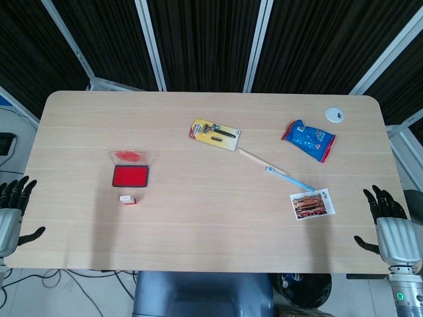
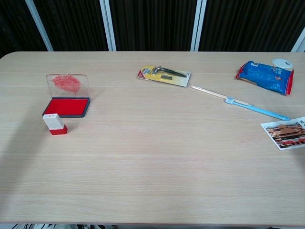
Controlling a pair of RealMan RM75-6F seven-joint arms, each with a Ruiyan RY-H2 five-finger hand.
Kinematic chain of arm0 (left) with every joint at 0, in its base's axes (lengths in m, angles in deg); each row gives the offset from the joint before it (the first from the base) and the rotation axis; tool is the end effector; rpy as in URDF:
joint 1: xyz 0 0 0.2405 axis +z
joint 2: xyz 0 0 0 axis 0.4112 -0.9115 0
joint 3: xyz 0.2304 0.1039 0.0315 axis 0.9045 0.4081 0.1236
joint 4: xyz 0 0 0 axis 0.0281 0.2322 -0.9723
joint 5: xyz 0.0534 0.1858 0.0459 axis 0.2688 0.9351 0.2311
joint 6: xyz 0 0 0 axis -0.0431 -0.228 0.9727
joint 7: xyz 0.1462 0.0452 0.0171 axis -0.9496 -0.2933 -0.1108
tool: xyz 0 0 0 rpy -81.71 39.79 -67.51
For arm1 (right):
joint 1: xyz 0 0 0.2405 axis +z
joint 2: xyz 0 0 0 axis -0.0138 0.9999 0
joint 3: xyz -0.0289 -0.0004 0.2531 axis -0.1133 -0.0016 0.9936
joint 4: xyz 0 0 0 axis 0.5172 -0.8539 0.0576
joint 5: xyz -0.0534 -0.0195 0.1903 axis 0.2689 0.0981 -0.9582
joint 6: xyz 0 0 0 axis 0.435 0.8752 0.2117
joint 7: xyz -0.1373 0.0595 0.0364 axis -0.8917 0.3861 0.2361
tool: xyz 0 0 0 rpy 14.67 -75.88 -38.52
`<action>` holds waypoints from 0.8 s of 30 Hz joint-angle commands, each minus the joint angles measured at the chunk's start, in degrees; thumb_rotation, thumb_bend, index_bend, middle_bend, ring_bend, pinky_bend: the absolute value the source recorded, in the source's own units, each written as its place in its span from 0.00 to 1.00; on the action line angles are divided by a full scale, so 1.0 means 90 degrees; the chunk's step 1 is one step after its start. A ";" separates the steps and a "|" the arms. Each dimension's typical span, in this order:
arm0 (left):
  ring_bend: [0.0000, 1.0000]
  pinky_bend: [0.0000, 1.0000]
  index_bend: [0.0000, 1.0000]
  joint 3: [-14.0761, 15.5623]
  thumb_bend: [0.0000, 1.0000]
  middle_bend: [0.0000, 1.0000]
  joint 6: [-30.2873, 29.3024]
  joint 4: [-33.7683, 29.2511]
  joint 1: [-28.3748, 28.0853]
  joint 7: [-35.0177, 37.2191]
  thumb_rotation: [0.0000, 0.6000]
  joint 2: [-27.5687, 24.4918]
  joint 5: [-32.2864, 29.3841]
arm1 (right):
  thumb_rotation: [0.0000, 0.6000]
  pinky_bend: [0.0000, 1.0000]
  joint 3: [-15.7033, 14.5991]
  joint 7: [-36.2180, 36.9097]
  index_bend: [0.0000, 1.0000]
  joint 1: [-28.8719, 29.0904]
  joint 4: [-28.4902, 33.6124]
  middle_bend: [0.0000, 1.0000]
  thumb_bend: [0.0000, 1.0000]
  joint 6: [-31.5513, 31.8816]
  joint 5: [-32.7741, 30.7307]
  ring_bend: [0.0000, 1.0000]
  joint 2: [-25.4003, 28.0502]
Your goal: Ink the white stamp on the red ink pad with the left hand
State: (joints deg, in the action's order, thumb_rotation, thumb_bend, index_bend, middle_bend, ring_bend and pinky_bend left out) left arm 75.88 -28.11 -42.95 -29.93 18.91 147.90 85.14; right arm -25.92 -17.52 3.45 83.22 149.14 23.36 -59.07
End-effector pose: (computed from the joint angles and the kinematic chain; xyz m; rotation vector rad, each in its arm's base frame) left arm -0.3075 0.1931 0.1635 -1.4254 -0.8050 -0.7785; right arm -0.3063 -0.1921 0.1647 1.3559 -0.8513 0.8108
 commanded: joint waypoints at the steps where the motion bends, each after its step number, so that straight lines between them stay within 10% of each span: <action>1: 0.00 0.00 0.00 -0.0004 0.02 0.00 -0.0026 0.0011 0.0007 0.0027 1.00 -0.0012 0.0013 | 1.00 0.18 0.0001 0.0065 0.00 0.0009 0.0019 0.00 0.00 -0.0029 -0.0004 0.00 0.0008; 24: 0.00 0.00 0.00 0.0034 0.02 0.00 0.0118 -0.0103 -0.0023 0.0070 1.00 -0.0072 -0.0032 | 1.00 0.18 -0.0041 0.0003 0.00 0.0007 0.0130 0.00 0.01 -0.0162 -0.0115 0.00 0.0096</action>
State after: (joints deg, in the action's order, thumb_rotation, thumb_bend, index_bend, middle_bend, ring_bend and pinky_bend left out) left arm 76.14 -27.20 -43.72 -30.06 19.68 147.29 84.89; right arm -26.27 -17.54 3.52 84.41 147.71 22.34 -58.24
